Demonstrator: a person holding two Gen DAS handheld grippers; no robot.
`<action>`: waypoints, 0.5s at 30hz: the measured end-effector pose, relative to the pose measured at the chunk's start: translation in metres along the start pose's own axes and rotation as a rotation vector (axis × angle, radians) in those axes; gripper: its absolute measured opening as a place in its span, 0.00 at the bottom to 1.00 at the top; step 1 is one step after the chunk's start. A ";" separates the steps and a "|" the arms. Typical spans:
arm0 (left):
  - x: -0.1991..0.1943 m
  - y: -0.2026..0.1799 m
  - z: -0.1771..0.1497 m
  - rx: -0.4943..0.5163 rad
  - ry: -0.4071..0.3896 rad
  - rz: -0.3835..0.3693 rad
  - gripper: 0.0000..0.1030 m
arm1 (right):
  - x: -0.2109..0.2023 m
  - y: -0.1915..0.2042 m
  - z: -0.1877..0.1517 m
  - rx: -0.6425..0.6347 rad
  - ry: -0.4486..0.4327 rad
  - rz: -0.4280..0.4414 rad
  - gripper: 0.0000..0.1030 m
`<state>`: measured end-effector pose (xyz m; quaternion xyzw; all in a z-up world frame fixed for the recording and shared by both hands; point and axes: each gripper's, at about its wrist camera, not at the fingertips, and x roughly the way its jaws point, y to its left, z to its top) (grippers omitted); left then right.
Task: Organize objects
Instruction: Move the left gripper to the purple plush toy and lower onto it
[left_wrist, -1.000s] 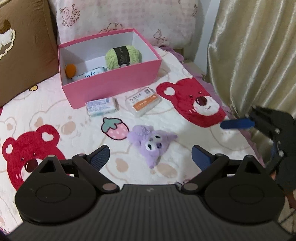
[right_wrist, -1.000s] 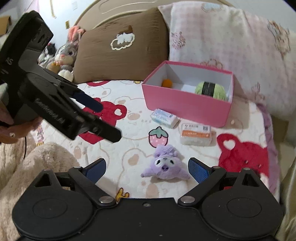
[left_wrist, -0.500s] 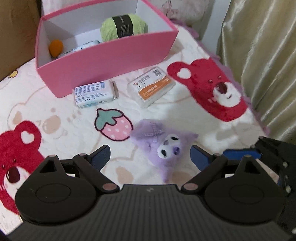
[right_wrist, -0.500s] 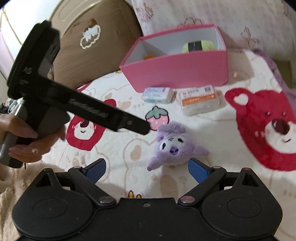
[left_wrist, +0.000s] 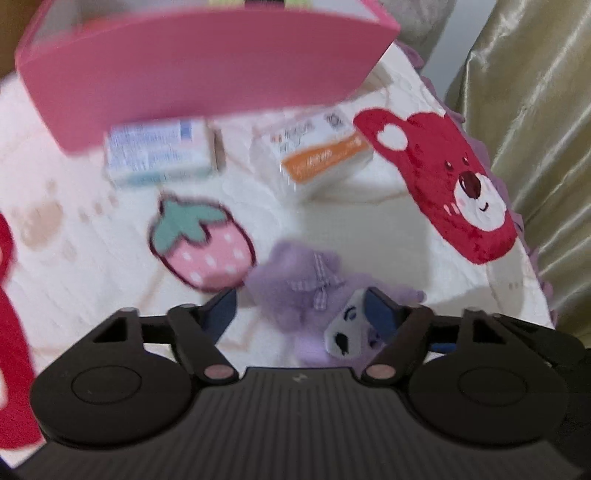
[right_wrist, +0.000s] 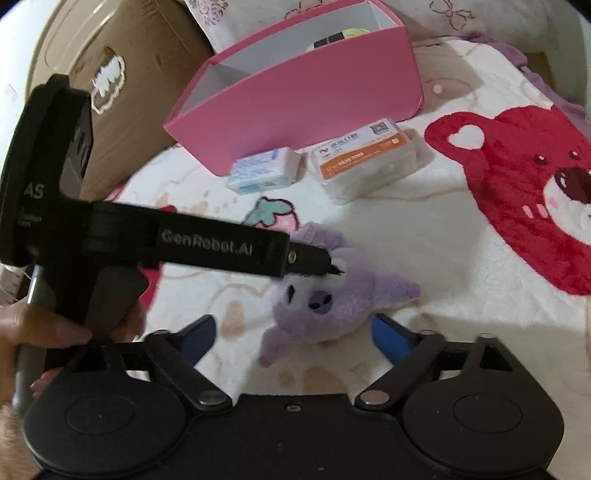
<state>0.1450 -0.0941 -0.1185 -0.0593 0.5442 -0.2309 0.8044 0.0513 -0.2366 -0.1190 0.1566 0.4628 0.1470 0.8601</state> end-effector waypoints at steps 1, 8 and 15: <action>0.001 0.003 -0.001 -0.022 0.012 -0.027 0.60 | 0.002 0.002 -0.002 -0.029 -0.003 -0.037 0.72; -0.008 0.008 -0.007 -0.061 -0.018 -0.052 0.34 | -0.010 -0.016 -0.007 -0.045 -0.078 -0.201 0.30; -0.010 0.014 -0.011 -0.115 0.000 -0.093 0.28 | -0.015 -0.010 -0.019 -0.022 -0.028 -0.020 0.46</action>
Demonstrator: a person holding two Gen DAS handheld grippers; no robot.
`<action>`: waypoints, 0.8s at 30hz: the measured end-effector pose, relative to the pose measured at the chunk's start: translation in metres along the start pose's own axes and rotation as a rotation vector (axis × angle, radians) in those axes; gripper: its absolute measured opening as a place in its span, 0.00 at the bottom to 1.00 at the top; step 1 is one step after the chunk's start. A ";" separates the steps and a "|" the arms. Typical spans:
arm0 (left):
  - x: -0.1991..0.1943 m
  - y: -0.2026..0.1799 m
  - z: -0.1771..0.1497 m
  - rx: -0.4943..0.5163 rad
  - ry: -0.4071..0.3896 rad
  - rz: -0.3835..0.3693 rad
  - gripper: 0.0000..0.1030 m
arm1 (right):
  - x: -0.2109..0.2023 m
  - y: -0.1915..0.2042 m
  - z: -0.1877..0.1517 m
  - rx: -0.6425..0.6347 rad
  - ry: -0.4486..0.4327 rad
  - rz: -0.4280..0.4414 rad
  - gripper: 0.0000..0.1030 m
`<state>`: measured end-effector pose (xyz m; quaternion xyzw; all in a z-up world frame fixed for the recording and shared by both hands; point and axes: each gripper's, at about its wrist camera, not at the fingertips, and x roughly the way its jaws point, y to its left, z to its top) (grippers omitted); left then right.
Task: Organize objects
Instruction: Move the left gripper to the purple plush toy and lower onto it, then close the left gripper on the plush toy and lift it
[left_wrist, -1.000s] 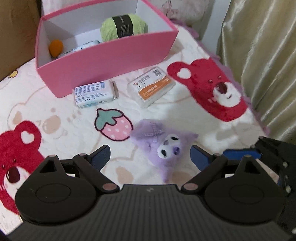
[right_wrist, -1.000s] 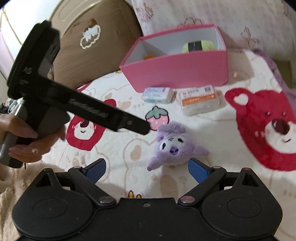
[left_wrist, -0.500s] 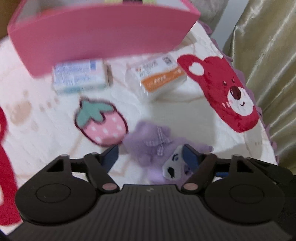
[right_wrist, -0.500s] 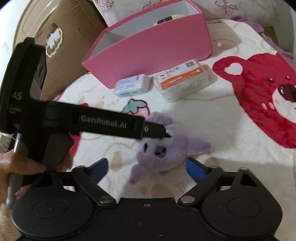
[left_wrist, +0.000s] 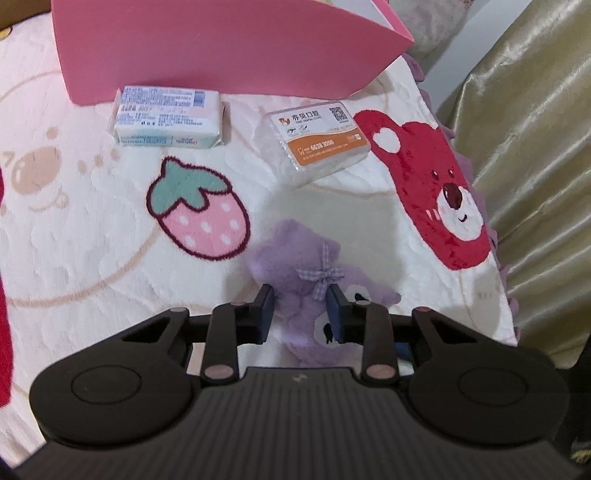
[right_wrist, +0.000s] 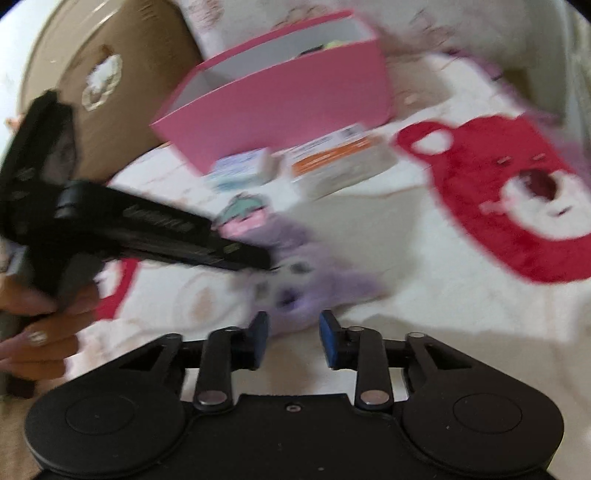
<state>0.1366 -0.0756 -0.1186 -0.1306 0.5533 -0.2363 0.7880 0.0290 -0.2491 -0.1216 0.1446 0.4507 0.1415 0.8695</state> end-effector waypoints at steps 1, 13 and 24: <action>0.001 0.002 0.000 -0.014 0.006 -0.013 0.28 | 0.003 0.003 0.000 -0.001 0.012 0.029 0.50; 0.004 0.012 0.001 -0.082 0.023 -0.058 0.28 | 0.040 0.006 0.006 -0.001 0.046 -0.102 0.53; 0.002 0.011 0.007 -0.036 -0.005 0.014 0.41 | 0.020 0.000 0.010 -0.146 0.051 -0.219 0.52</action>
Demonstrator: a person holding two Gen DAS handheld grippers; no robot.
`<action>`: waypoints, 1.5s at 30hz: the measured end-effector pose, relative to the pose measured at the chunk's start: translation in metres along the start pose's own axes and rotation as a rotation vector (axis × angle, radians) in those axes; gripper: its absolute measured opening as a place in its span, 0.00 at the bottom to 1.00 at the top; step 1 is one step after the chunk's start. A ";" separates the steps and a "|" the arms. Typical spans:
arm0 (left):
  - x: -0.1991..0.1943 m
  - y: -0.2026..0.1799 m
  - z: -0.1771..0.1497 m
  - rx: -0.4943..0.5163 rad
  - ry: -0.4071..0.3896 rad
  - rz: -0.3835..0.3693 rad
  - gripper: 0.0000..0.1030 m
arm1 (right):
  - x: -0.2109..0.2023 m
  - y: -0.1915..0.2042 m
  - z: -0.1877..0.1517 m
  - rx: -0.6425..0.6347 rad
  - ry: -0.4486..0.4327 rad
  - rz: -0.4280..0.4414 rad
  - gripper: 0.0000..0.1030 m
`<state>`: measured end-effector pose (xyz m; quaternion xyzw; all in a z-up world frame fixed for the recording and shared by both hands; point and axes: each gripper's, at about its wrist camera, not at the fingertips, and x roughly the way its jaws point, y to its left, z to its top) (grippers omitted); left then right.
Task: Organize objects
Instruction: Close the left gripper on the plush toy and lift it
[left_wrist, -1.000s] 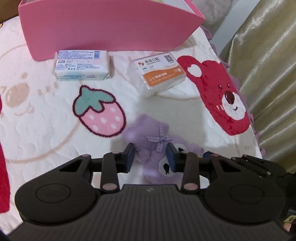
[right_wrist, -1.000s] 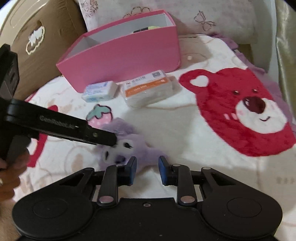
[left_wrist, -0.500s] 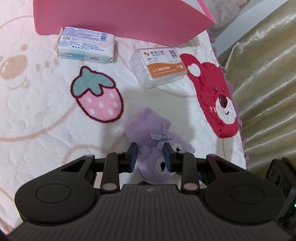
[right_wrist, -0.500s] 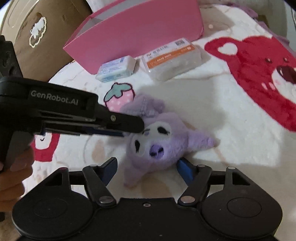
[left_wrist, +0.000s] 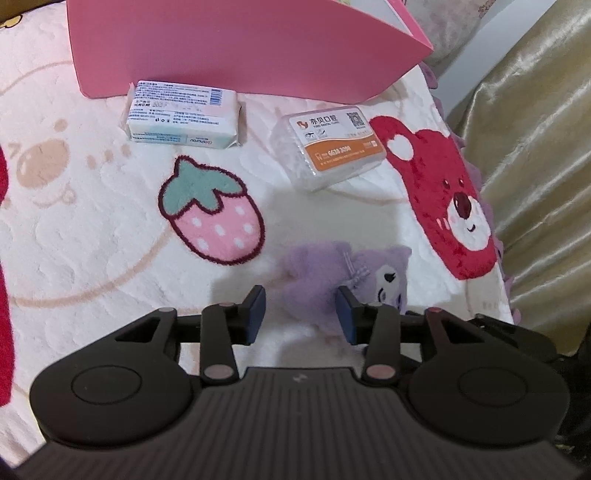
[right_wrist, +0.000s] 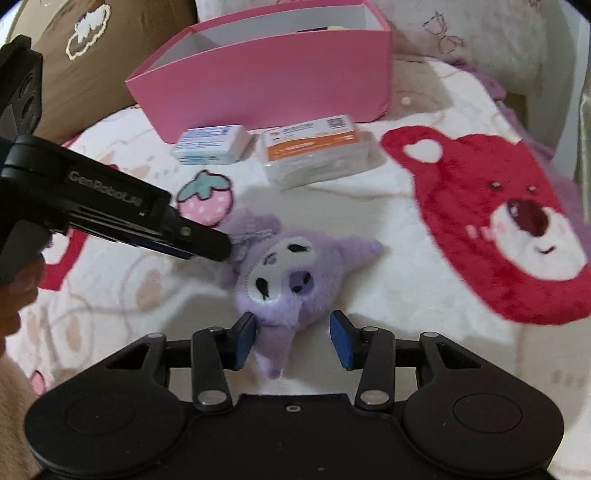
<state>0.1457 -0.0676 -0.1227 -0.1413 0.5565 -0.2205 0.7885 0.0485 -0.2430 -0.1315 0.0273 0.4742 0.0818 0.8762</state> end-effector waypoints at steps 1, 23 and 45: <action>0.001 0.000 0.001 -0.004 0.001 -0.005 0.42 | -0.002 -0.003 0.000 -0.007 -0.003 -0.024 0.55; 0.022 -0.022 -0.004 0.112 0.005 0.002 0.34 | 0.016 -0.007 -0.006 0.059 -0.074 0.050 0.41; -0.084 -0.040 -0.030 0.229 -0.239 -0.106 0.31 | -0.072 0.035 0.001 -0.139 -0.224 0.004 0.28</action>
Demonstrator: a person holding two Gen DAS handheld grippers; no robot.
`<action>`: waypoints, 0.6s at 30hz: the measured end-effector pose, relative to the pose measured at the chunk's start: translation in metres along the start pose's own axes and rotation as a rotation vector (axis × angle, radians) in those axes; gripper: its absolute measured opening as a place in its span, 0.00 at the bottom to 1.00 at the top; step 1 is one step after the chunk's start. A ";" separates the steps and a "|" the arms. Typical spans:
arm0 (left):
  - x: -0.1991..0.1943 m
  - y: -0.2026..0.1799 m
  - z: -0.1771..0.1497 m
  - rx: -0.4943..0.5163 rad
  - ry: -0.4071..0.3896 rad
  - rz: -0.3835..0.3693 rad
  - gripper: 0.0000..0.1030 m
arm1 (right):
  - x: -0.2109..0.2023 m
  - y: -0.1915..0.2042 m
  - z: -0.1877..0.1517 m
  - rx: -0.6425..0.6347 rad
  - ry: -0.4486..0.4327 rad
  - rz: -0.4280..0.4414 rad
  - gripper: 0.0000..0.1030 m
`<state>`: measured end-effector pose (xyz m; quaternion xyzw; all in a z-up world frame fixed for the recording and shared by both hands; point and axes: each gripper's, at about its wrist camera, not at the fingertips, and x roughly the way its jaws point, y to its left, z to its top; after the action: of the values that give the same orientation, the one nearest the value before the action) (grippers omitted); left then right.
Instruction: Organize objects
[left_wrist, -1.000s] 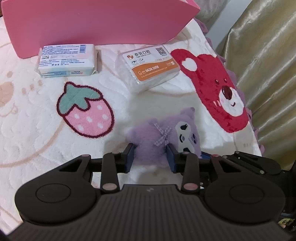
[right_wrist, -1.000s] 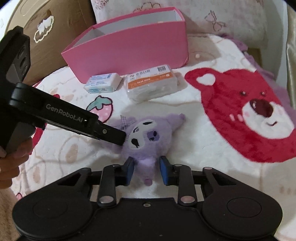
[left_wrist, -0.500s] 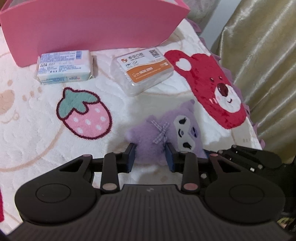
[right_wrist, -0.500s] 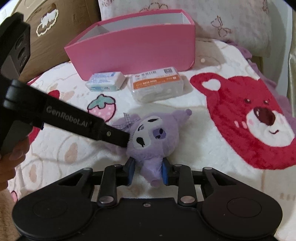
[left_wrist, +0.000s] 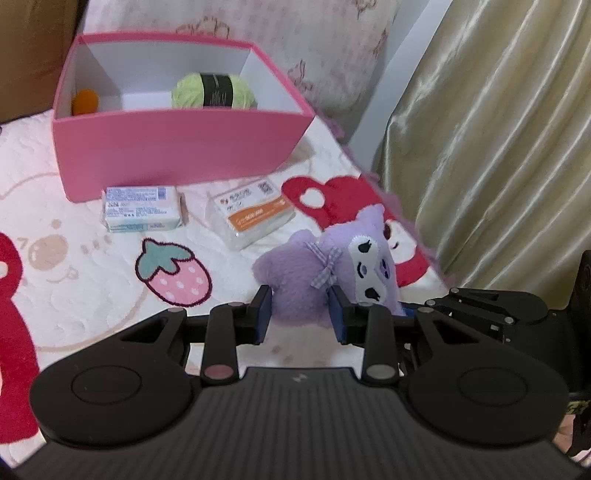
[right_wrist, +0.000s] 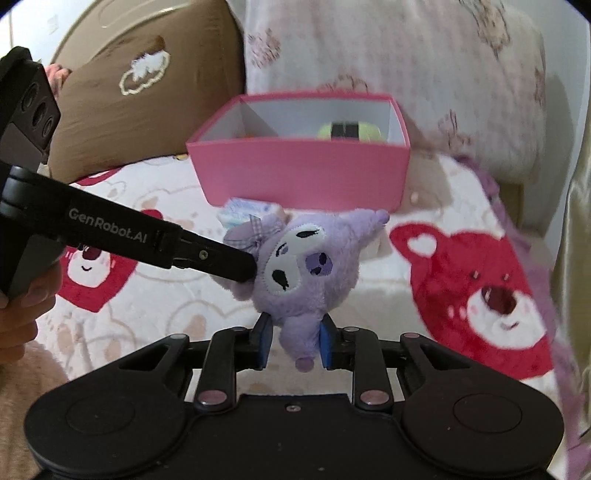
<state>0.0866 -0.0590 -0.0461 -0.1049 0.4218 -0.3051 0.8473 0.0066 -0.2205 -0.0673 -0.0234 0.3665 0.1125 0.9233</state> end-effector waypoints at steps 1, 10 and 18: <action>-0.005 -0.001 0.000 -0.004 -0.008 -0.002 0.31 | -0.005 0.003 0.003 -0.014 -0.007 -0.003 0.28; -0.048 -0.012 0.011 0.014 -0.115 -0.001 0.31 | -0.029 0.022 0.029 -0.088 -0.057 -0.033 0.28; -0.077 -0.012 0.027 0.008 -0.165 -0.010 0.31 | -0.043 0.035 0.055 -0.094 -0.047 -0.027 0.28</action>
<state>0.0674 -0.0243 0.0257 -0.1286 0.3490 -0.3014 0.8780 0.0056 -0.1875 0.0036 -0.0690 0.3388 0.1176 0.9309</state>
